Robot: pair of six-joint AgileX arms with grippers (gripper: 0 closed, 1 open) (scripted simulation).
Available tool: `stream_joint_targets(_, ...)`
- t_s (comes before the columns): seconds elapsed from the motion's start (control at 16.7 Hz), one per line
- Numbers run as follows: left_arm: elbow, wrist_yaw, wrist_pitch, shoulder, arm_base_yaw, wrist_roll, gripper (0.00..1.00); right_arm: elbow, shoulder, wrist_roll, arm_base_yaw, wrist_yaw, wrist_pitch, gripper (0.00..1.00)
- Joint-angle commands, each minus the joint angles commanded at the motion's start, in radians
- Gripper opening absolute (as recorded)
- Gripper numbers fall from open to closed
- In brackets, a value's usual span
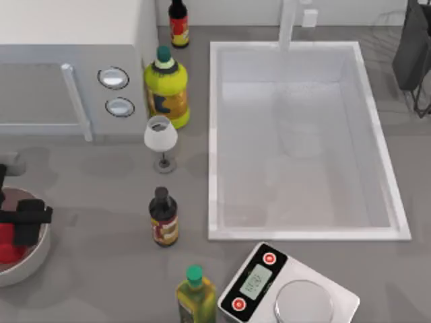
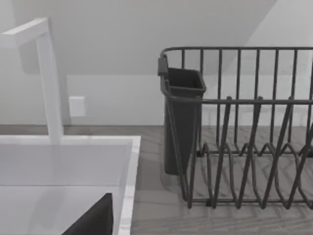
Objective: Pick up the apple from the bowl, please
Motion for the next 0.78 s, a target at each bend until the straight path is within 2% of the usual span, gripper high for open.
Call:
stream_joint_targets(0.36, 0.000, 0.000, 0.000, 0.000, 0.000, 0.000, 0.02, 0.000, 0.000, 0.000, 0.000, 0.000, 0.000, 1.00)
stream_joint_targets(0.78, 0.000, 0.000, 0.000, 0.000, 0.000, 0.000, 0.00, 0.000, 0.000, 0.000, 0.000, 0.000, 0.000, 1.00)
